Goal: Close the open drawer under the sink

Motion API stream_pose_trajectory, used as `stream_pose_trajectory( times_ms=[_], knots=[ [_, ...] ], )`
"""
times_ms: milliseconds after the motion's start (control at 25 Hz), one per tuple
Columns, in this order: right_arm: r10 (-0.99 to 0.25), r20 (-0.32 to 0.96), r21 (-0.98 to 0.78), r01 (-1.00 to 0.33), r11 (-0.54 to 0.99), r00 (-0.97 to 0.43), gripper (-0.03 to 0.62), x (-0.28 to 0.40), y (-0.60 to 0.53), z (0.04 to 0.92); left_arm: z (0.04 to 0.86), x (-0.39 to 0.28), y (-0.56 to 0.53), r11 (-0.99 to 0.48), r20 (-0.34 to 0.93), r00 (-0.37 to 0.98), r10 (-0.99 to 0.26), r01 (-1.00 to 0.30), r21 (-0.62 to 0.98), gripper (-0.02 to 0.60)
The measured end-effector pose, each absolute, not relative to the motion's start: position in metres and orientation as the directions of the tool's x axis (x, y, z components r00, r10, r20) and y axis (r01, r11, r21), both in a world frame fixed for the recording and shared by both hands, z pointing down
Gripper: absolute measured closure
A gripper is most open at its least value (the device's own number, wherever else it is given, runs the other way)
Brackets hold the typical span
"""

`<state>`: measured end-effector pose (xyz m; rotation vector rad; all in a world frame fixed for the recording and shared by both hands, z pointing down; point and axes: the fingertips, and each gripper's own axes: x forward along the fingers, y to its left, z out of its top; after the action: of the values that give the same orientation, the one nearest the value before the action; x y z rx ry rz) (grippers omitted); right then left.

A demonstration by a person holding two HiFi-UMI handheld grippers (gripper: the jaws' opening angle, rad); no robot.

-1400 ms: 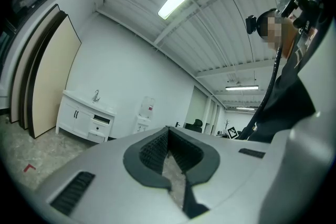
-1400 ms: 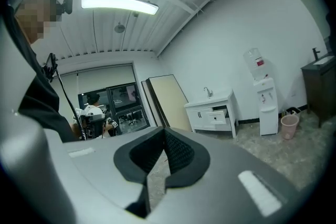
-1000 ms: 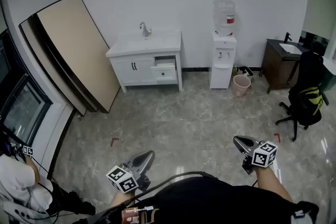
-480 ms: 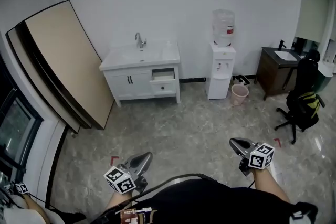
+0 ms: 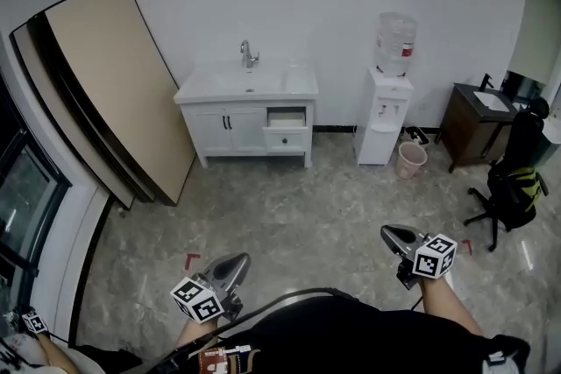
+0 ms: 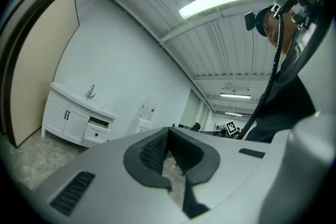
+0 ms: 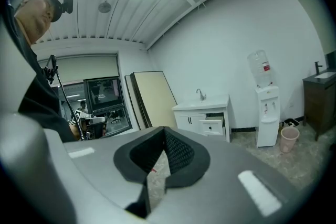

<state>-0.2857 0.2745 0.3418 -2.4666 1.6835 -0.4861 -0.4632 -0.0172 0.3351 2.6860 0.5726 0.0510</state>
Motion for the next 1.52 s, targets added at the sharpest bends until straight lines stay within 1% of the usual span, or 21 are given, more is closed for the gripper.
stream_pose_trajectory(
  times_ms=[280,400,680,960,1120,1280,1520],
  knots=[
    [-0.947,0.193,-0.294,-0.905,-0.306,0.258,0.592,-0.225,0.249,0.356,0.337,-0.415,-0.028,-0.866,-0.028,0.939,0.342,0.327,0.379,0.581],
    [-0.955,0.184,-0.31,-0.909,-0.28,0.232,0.592,-0.182,0.251,0.359,0.33,-0.382,-0.022,-0.883,-0.024,0.954,0.3,0.287,0.37,0.581],
    [-0.969,0.16,-0.295,-0.928,-0.229,0.188,0.592,-0.075,0.273,0.343,0.315,-0.294,0.011,-0.896,-0.035,0.968,0.25,0.245,0.37,0.581],
    [-0.971,0.157,-0.304,-0.927,-0.219,0.179,0.592,0.006,0.303,0.345,0.313,-0.216,0.042,-0.902,-0.039,0.968,0.246,0.244,0.355,0.581],
    [-0.968,0.166,-0.317,-0.919,-0.233,0.188,0.592,0.042,0.316,0.353,0.314,-0.178,0.055,-0.9,-0.013,0.968,0.25,0.237,0.365,0.581],
    [-0.963,0.176,-0.334,-0.907,-0.255,0.205,0.592,0.065,0.32,0.363,0.319,-0.149,0.057,-0.895,0.001,0.961,0.278,0.259,0.365,0.581],
    [-0.948,0.197,-0.33,-0.893,-0.306,0.252,0.592,0.091,0.291,0.371,0.331,-0.113,0.014,-0.876,-0.008,0.952,0.307,0.286,0.388,0.581]
  ],
)
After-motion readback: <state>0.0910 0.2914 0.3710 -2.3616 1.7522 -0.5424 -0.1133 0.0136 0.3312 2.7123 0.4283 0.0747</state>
